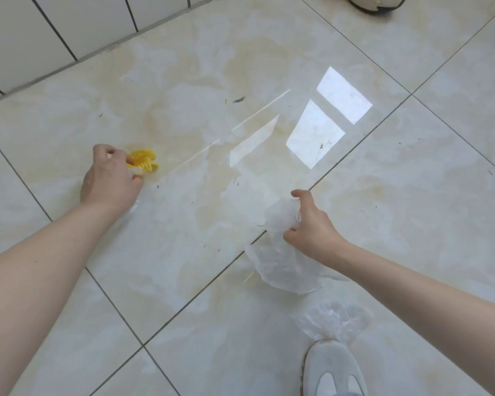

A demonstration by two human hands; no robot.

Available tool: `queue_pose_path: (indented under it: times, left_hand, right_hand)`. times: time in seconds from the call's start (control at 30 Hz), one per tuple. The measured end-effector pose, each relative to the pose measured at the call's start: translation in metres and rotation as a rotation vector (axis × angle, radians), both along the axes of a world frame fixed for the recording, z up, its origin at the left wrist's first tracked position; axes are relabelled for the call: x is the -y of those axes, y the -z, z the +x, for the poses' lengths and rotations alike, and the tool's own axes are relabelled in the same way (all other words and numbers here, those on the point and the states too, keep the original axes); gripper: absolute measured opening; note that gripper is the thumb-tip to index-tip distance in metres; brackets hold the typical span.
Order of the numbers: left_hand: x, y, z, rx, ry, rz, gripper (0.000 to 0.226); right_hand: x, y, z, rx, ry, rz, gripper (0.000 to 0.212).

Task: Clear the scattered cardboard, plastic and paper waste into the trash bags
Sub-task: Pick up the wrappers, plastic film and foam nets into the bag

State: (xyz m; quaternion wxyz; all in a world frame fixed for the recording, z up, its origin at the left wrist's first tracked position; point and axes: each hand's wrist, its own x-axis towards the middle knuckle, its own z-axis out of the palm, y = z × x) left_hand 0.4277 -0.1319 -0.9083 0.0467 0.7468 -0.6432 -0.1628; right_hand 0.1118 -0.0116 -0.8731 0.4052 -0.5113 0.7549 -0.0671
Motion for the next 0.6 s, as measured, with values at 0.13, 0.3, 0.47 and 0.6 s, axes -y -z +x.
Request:
queue_pose_path:
  times: [0.13, 0.3, 0.47, 0.6]
  left_hand:
    - [0.003, -0.002, 0.001, 0.044, 0.092, 0.046, 0.027]
    - [-0.007, -0.004, -0.007, 0.034, 0.154, -0.012, 0.023]
    - [-0.034, -0.004, -0.034, -0.070, 0.270, -0.045, 0.020]
    - [-0.062, -0.007, -0.054, -0.111, 0.365, -0.022, 0.021]
  right_hand:
    - [-0.013, -0.002, -0.008, -0.136, -0.161, 0.202, 0.042]
    - [-0.030, -0.018, -0.030, -0.206, -0.335, 0.307, 0.017]
    - [-0.057, -0.022, -0.042, -0.271, -0.605, 0.354, 0.036]
    - [-0.083, -0.017, -0.042, -0.325, -0.764, 0.325, 0.032]
